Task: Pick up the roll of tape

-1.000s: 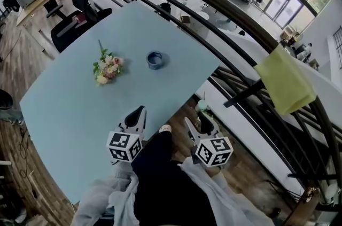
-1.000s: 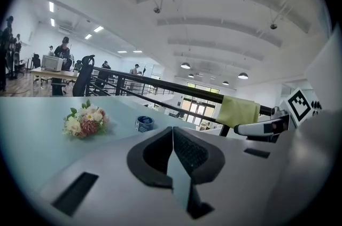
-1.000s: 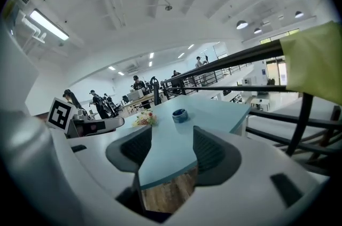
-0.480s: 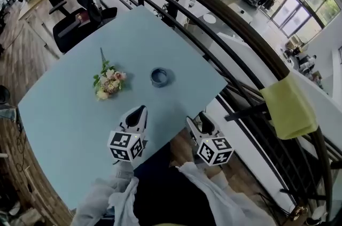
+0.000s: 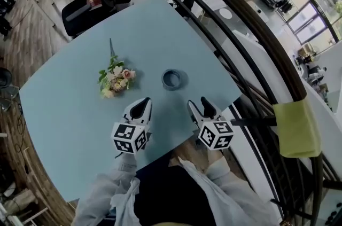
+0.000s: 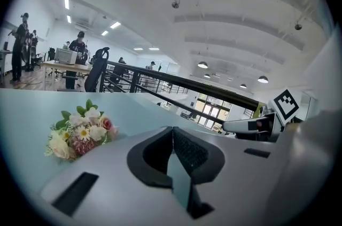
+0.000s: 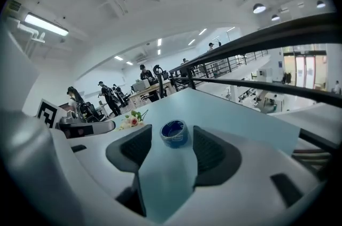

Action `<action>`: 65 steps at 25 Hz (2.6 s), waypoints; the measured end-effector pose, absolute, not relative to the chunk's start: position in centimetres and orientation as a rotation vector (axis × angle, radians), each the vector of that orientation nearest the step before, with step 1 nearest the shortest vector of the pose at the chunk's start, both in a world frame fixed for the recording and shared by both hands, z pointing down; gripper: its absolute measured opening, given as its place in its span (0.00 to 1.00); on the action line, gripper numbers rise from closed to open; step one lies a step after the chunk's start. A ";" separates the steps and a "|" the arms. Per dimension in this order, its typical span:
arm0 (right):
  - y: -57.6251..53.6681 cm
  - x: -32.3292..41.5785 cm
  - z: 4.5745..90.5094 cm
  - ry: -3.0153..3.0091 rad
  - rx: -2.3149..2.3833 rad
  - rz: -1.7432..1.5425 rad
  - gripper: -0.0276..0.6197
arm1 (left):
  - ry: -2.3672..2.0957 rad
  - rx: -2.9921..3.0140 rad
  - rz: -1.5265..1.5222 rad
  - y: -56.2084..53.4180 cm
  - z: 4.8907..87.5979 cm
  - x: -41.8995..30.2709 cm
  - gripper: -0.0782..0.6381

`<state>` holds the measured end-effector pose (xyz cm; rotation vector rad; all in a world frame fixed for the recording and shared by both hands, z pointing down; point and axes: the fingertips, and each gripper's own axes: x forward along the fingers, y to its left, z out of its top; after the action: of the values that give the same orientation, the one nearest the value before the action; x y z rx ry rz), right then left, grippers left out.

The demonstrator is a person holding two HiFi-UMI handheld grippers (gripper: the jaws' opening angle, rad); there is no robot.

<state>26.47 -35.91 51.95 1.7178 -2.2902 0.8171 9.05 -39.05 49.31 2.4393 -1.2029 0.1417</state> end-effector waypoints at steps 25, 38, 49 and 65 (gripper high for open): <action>-49.3 23.2 60.7 -2.145 1.534 0.906 0.40 | -1.214 2.254 0.206 -44.6 56.9 8.5 0.13; -50.0 23.0 64.2 -1.958 1.472 0.899 0.25 | -1.217 2.230 0.195 -44.5 57.4 8.1 0.13; -48.5 22.9 63.1 -2.001 1.466 0.852 0.21 | -1.298 2.208 0.160 -43.0 55.8 7.2 0.13; -44.9 22.7 55.7 -2.221 1.437 0.868 0.21 | -1.478 2.185 0.112 -37.7 51.6 6.6 0.13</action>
<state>22.69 -44.88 55.68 1.4366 -2.2215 0.8675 6.56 -37.72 51.56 2.1851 -1.4780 0.1119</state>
